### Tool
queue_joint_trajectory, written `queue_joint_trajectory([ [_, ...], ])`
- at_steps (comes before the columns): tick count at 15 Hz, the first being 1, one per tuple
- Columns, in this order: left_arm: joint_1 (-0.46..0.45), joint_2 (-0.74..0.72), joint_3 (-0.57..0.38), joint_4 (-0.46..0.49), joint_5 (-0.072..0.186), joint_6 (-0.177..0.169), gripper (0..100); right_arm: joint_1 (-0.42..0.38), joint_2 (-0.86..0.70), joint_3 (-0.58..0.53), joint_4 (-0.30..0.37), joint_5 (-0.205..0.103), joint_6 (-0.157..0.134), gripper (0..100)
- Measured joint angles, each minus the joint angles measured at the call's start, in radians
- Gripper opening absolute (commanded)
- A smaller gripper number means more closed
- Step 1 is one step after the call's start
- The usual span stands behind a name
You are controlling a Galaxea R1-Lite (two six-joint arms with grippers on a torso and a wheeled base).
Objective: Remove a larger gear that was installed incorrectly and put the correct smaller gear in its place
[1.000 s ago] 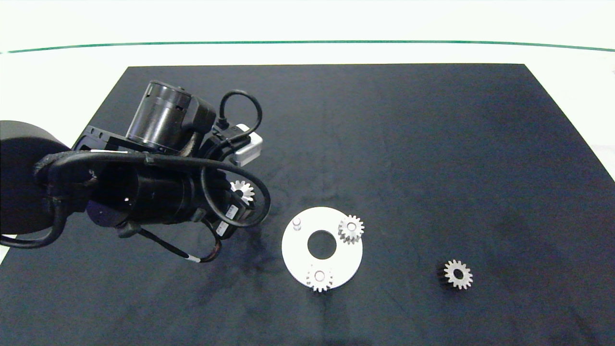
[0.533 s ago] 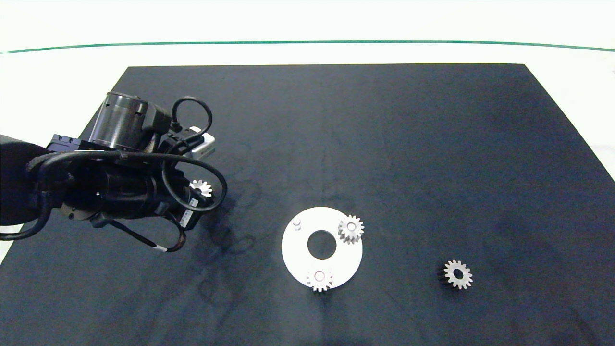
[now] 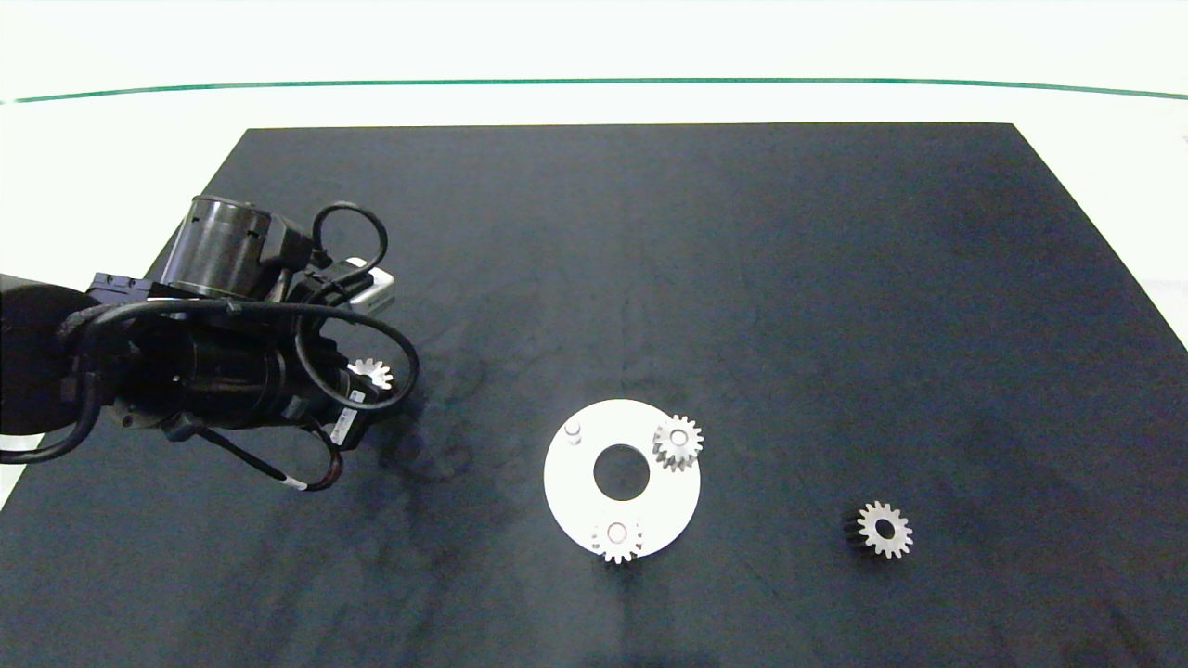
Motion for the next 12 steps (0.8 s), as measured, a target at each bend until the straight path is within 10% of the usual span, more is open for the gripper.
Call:
queue_joint_trajectory([
  [1, 0.01, 0.004, 0.004, -0.001, -0.005, 0.001, 100, 0.0, 0.0, 0.0, -0.001, 0.0, 0.0, 100],
  [12, 0.01, -0.115, -0.014, 0.05, -0.074, -0.001, 100, 0.002, 0.03, 0.008, 0.0, 0.004, -0.011, 100],
])
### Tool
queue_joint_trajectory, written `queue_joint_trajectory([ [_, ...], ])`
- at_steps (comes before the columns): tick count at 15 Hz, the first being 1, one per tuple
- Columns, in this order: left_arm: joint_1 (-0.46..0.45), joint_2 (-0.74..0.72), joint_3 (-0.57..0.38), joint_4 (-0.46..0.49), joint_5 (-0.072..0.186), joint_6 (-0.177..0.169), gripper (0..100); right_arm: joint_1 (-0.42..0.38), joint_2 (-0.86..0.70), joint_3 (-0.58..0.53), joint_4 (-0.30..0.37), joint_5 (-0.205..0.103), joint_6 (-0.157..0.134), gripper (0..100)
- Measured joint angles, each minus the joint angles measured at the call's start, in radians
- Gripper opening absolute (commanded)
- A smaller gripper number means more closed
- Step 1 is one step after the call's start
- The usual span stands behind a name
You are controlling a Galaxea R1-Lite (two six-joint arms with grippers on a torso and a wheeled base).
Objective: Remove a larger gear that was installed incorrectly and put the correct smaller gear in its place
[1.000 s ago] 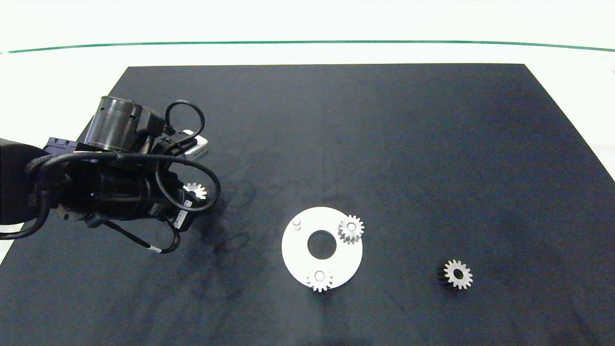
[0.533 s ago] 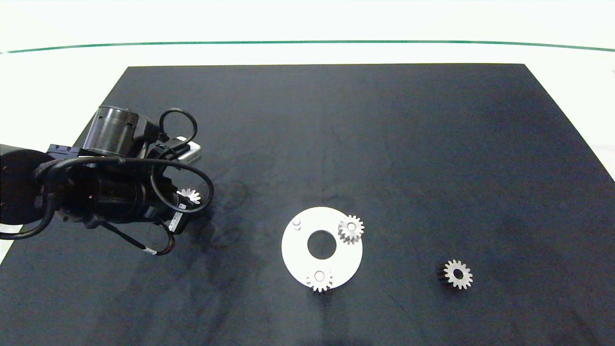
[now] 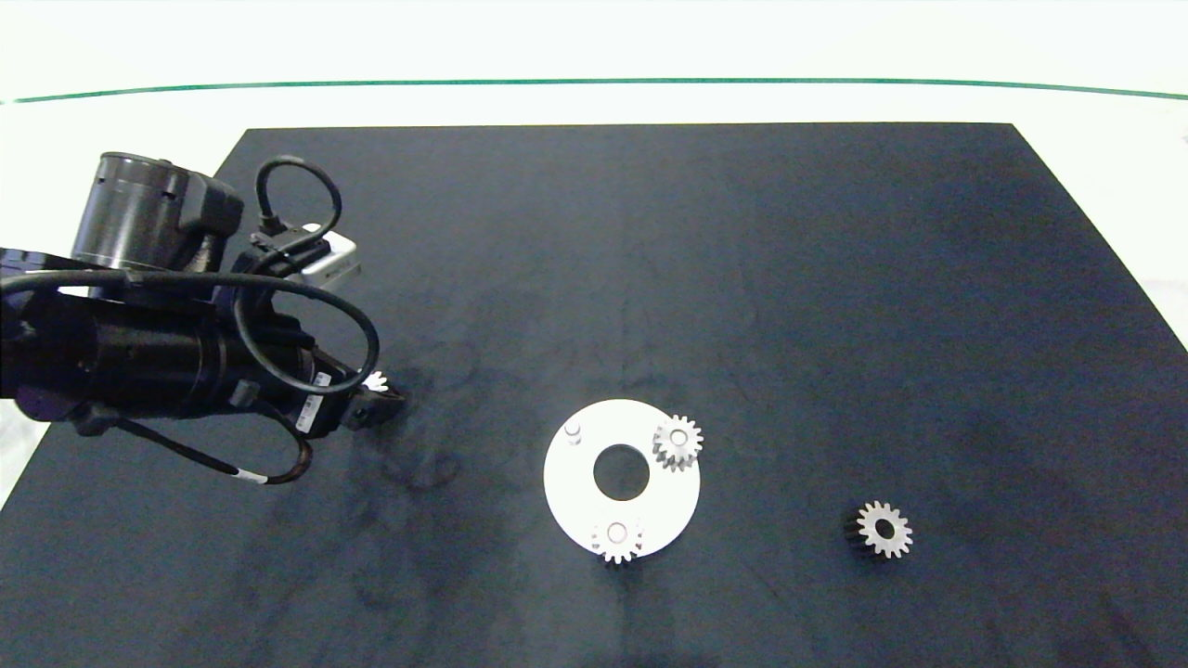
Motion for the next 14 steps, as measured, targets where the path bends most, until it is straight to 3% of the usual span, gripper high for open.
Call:
queue_joint_trajectory([
  [6, -0.032, -0.214, -0.021, 0.093, -0.009, -0.004, 100, 0.025, 0.176, 0.004, 0.019, 0.033, -0.093, 100],
  [10, -0.033, -0.356, -0.018, 0.096, -0.009, -0.034, 100, 0.103, 0.276, 0.004, 0.096, 0.035, -0.111, 100],
  [14, -0.017, -0.493, -0.016, 0.095, -0.003, -0.051, 100, 0.11, 0.367, 0.003, 0.063, 0.017, -0.157, 100],
])
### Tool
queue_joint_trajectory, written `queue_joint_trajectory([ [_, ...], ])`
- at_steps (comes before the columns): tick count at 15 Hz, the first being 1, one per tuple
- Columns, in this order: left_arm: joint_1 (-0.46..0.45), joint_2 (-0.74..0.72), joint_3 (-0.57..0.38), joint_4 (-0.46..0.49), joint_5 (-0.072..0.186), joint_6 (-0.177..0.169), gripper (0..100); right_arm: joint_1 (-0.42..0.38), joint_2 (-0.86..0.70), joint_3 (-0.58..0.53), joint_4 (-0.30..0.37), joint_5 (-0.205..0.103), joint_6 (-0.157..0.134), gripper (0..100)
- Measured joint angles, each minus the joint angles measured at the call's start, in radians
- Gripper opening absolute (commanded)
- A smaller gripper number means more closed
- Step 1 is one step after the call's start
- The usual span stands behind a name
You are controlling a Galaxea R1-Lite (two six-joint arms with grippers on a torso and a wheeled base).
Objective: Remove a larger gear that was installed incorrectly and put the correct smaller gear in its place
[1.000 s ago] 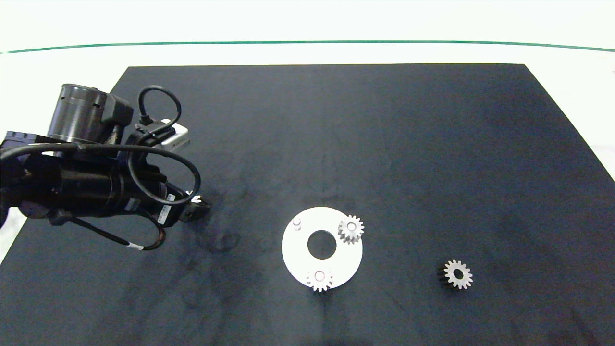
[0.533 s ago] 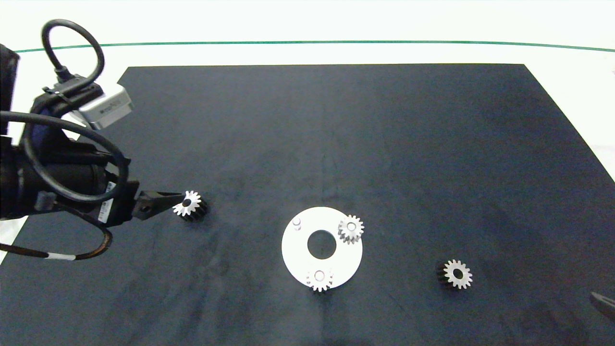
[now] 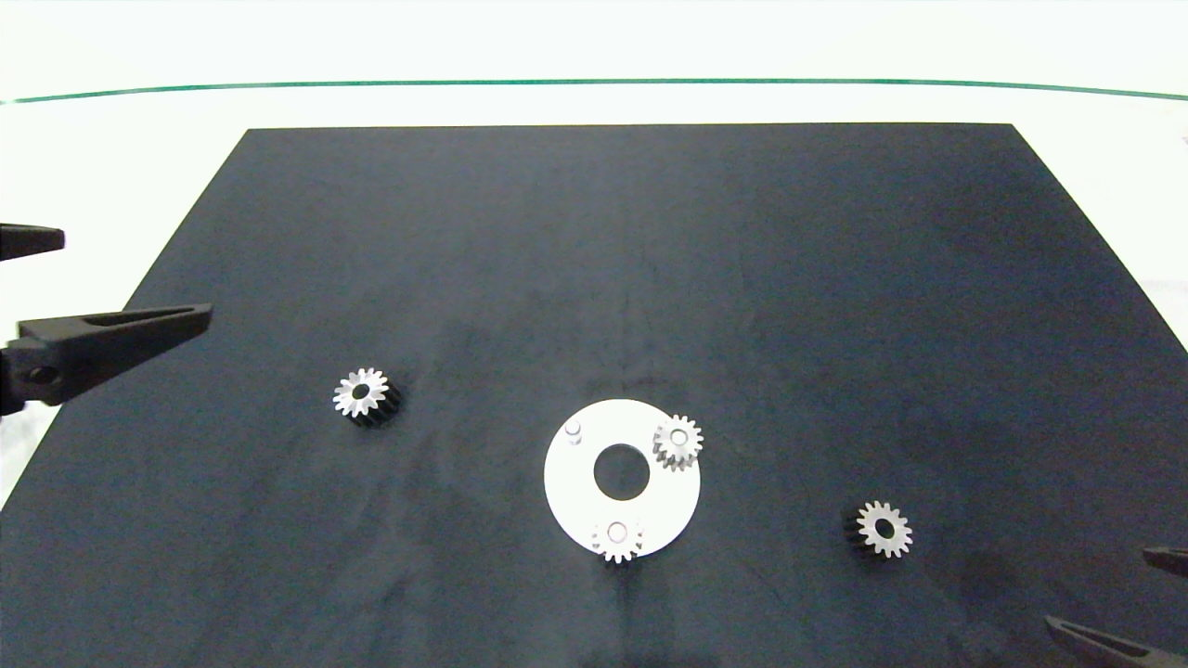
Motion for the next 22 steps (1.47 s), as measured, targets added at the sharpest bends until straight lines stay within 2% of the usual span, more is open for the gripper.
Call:
queue_joint_trajectory([
  [3, 0.019, -0.067, 0.005, 0.003, 0.002, -0.007, 100, 0.002, 0.08, 0.003, -0.114, -0.026, -0.017, 100],
  [5, 0.025, -0.099, 0.005, 0.045, 0.002, -0.01, 100, 0.004, 0.143, 0.016, -0.21, -0.03, -0.032, 100],
  [7, 0.028, -0.117, -0.001, 0.063, 0.002, -0.013, 100, 0.022, 0.214, 0.045, -0.334, -0.031, -0.036, 100],
  [9, 0.029, -0.125, -0.002, 0.064, 0.002, -0.013, 100, 0.062, 0.276, 0.068, -0.413, -0.031, -0.037, 100],
  [12, 0.032, -0.128, -0.001, 0.064, 0.002, -0.013, 100, 0.132, 0.335, 0.073, -0.436, -0.029, -0.034, 100],
  [15, 0.035, -0.127, 0.006, 0.064, 0.002, -0.013, 100, 0.154, 0.368, 0.073, -0.437, -0.025, -0.035, 100],
  [17, 0.035, -0.127, 0.006, 0.064, 0.002, -0.014, 100, 0.171, 0.397, 0.073, -0.454, -0.035, -0.039, 100],
  [20, 0.035, -0.128, 0.012, 0.064, 0.002, -0.013, 100, 0.198, 0.432, 0.072, -0.475, -0.037, -0.077, 100],
  [22, 0.035, -0.13, 0.019, 0.064, 0.002, -0.013, 100, 0.202, 0.46, 0.071, -0.521, -0.048, -0.086, 100],
])
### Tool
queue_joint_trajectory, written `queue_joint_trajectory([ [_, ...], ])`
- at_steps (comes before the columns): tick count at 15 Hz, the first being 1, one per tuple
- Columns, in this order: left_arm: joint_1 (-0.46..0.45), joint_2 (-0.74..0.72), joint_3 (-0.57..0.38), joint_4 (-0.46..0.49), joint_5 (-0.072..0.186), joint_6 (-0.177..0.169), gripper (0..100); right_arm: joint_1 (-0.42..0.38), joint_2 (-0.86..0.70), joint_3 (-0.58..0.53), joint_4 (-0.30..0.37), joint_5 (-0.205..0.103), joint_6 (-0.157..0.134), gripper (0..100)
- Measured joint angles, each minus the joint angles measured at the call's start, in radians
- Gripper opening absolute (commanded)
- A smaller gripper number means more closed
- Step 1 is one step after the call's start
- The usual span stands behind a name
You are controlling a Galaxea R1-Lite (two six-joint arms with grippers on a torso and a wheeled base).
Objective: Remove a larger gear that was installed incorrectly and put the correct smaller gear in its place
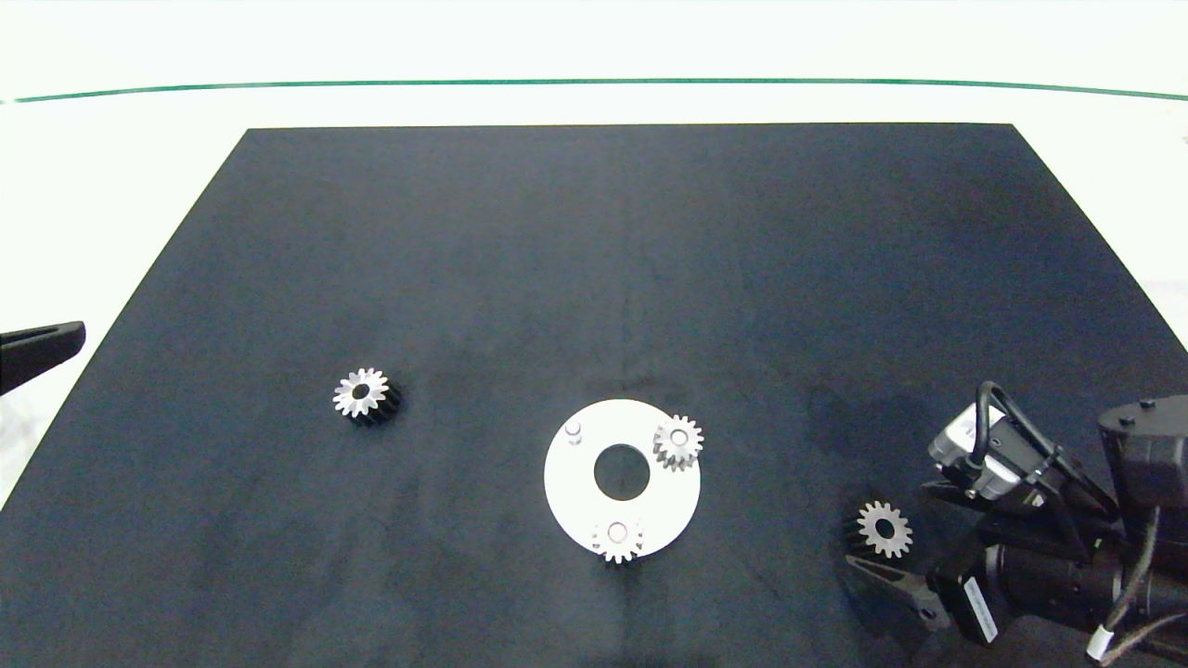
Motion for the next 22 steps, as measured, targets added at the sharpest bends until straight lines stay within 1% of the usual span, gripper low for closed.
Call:
queue_joint_trajectory([
  [2, 0.0, -0.003, 0.007, -0.001, 0.0, 0.0, 100, 0.006, 0.024, 0.003, -0.026, -0.016, 0.0, 100],
  [3, 0.0, -0.004, 0.01, -0.001, 0.0, 0.0, 100, 0.01, 0.035, 0.003, -0.037, -0.017, 0.0, 97],
  [5, 0.0, -0.004, 0.012, -0.001, 0.0, 0.0, 100, 0.025, 0.05, 0.001, -0.052, -0.024, 0.0, 94],
  [9, 0.0, -0.004, 0.018, -0.001, 0.0, 0.0, 100, 0.034, 0.06, 0.0, -0.054, -0.027, -0.002, 85],
  [11, 0.0, -0.004, 0.021, -0.001, 0.0, 0.0, 100, 0.034, 0.061, 0.0, -0.053, -0.028, -0.012, 82],
  [12, 0.0, -0.004, 0.022, -0.001, 0.0, 0.0, 100, 0.034, 0.061, 0.0, -0.053, -0.03, -0.015, 79],
  [14, 0.0, -0.005, 0.023, -0.001, 0.0, 0.0, 100, 0.034, 0.061, 0.001, -0.053, -0.036, -0.016, 76],
  [17, 0.0, -0.005, 0.023, -0.001, 0.0, 0.0, 100, 0.036, 0.061, 0.001, -0.052, -0.039, -0.017, 69],
  [22, 0.0, -0.004, 0.03, -0.001, 0.0, 0.0, 100, 0.036, 0.062, 0.005, -0.05, -0.04, -0.017, 59],
])
